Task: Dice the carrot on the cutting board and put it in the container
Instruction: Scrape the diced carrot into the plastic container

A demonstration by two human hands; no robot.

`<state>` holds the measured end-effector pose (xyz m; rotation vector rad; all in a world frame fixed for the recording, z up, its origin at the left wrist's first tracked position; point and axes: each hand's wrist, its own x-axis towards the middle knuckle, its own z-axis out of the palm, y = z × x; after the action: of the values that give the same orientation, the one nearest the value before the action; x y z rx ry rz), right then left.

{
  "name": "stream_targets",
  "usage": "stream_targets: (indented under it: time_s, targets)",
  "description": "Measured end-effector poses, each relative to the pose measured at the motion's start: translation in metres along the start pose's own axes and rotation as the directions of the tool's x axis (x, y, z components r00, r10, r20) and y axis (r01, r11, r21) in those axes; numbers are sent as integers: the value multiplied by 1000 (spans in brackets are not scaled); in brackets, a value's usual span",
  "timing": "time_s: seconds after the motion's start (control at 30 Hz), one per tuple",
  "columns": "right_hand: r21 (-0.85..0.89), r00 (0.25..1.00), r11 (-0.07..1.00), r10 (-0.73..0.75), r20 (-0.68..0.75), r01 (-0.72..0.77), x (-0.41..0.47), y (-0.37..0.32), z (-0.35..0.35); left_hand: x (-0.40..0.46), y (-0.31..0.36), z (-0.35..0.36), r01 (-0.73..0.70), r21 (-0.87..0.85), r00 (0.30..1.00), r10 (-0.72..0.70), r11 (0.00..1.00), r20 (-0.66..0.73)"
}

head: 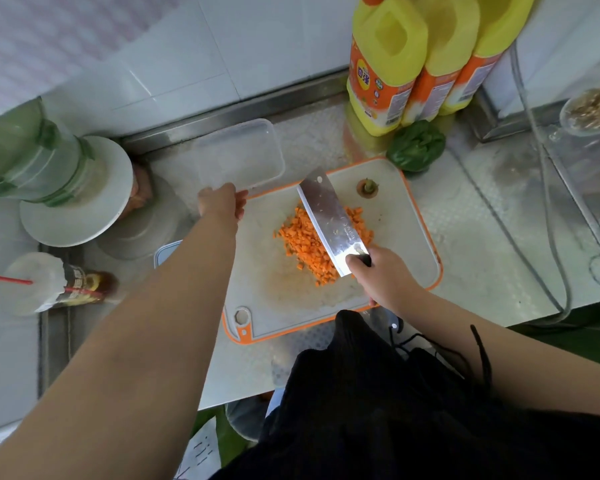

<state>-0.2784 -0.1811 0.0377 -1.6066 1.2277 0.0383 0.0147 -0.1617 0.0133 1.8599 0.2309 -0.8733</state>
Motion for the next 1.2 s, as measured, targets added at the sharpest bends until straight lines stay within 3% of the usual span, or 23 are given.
stream_targets:
  time_s: [0.1,0.23,0.33,0.5,0.57,0.7,0.77,0.8,0.87,0.9,0.93,0.97,1.03,1.2]
  targets:
    - [-4,1000,1000,-15,-18,15,0,0,0,-14,8,-20,-148,122,987,155,982,-53]
    - [-193,981,973,-154,-114,130,-5,-3,1,-47,4,-63,-332,530,917,399,780,-13]
    - [-390,925,878,-354,-138,277,-12,-1,-2,-63,-13,-87,-352,727,894,442,589,75]
    - [-635,806,666,-582,-113,392,-15,11,-2,-65,-38,-93,-334,850,884,448,407,133]
    - [-677,776,623,-619,-120,392,-17,16,-1,-68,-44,-91,-336,832,890,439,442,126]
    - [-710,723,575,-678,-134,407,-19,19,-3,-63,-47,-92,-307,721,912,409,621,36]
    - [-732,706,549,-695,-132,403,-19,17,-6,-65,-49,-90,-376,702,855,518,605,11]
    - [-745,700,535,-702,-130,398,-19,18,-6,-68,-51,-86,-469,723,763,645,508,42]
    - [-765,690,513,-713,-127,389,-19,19,-7,-87,-59,-72,-639,759,494,822,122,283]
    - [-772,687,507,-715,-128,383,-19,20,-7,-100,-66,-60,-680,728,379,809,-85,449]
    - [-779,683,500,-719,-131,378,-19,20,-7,-114,-76,-46,-708,666,308,747,-234,590]
    - [-786,675,491,-726,-132,375,-20,20,-6,-128,-88,-32,-734,604,274,678,-311,682]
    - [-792,660,481,-739,-135,376,-21,19,-6,-150,-108,-7,-766,531,262,578,-363,773]
    - [-749,681,558,-704,-200,357,-23,24,-14,-154,-122,19,-750,526,311,487,-401,816]
